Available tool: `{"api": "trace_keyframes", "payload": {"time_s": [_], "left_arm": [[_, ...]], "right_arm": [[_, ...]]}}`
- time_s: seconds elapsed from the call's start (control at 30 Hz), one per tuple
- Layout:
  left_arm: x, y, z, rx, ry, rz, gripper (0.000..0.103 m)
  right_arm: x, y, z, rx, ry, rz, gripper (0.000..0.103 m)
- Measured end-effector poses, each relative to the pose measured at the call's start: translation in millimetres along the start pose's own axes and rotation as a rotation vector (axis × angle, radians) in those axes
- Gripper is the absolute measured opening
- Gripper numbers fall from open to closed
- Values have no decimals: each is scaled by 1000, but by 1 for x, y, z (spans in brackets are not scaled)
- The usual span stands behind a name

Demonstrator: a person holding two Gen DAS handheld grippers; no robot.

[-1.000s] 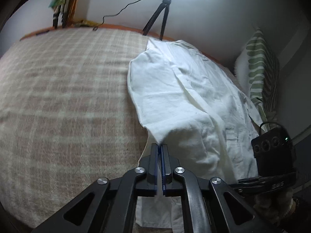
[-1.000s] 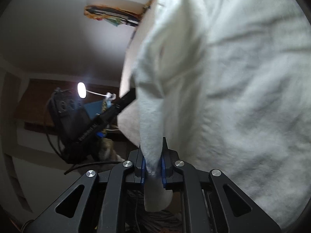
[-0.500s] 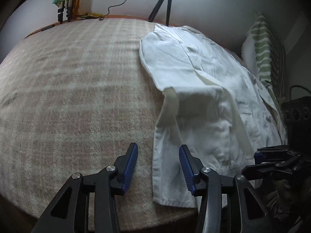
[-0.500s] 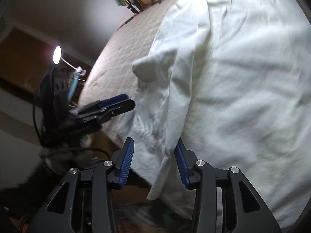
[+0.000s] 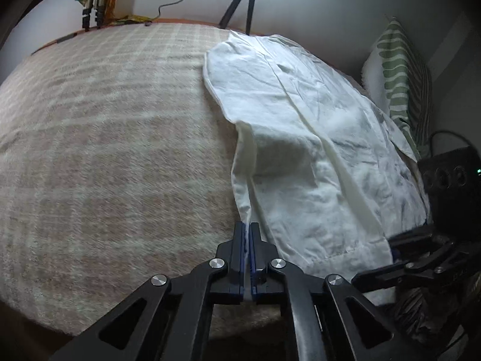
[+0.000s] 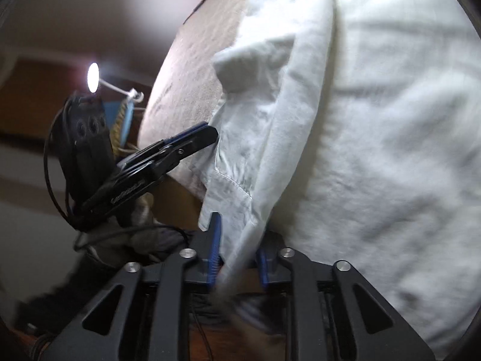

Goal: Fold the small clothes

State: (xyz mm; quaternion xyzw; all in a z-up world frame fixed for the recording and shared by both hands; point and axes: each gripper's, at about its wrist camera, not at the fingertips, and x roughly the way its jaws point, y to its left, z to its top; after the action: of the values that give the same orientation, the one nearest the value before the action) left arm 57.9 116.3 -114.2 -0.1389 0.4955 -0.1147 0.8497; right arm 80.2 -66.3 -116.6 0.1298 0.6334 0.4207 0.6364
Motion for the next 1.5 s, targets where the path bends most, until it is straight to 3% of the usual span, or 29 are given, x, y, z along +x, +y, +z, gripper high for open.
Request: {"api": "trace_keyframes", "payload": {"time_s": [0.1, 0.33, 0.37, 0.43, 0.53, 0.6, 0.7, 0.83, 1.07, 1.33, 1.5], "left_arm": [[-9, -1, -1, -39, -22, -67, 0], [-31, -9, -7, -91, -123, -87, 0], [-28, -5, -8, -125, -116, -105, 3], [-21, 3, -11, -195, -87, -133, 35], [-16, 9, -19, -244, -82, -125, 39], [-15, 10, -28, -243, -99, -120, 36], [-14, 9, -32, -232, -90, -116, 0], [-20, 9, -35, -233, -110, -143, 1], [-40, -15, -31, -126, -167, -167, 0], [-47, -30, -31, -66, -177, -182, 0], [-45, -32, -31, -61, -170, -190, 0]], "right_arm": [[-21, 20, 3, -114, -72, -147, 42], [-71, 37, 45, -189, -268, -253, 44], [-73, 38, 53, -199, -279, -265, 44], [-73, 48, 75, -223, -291, -278, 44], [-66, 54, 112, -276, -285, -304, 51], [-74, 49, 124, -295, -279, -309, 55], [-68, 43, 150, -274, -239, -292, 55], [-40, 39, 190, -204, -182, -286, 55], [16, 40, 244, -198, -80, -409, 55], [77, 47, 275, -267, 52, -686, 55], [91, 51, 275, -330, 61, -775, 52]]}}
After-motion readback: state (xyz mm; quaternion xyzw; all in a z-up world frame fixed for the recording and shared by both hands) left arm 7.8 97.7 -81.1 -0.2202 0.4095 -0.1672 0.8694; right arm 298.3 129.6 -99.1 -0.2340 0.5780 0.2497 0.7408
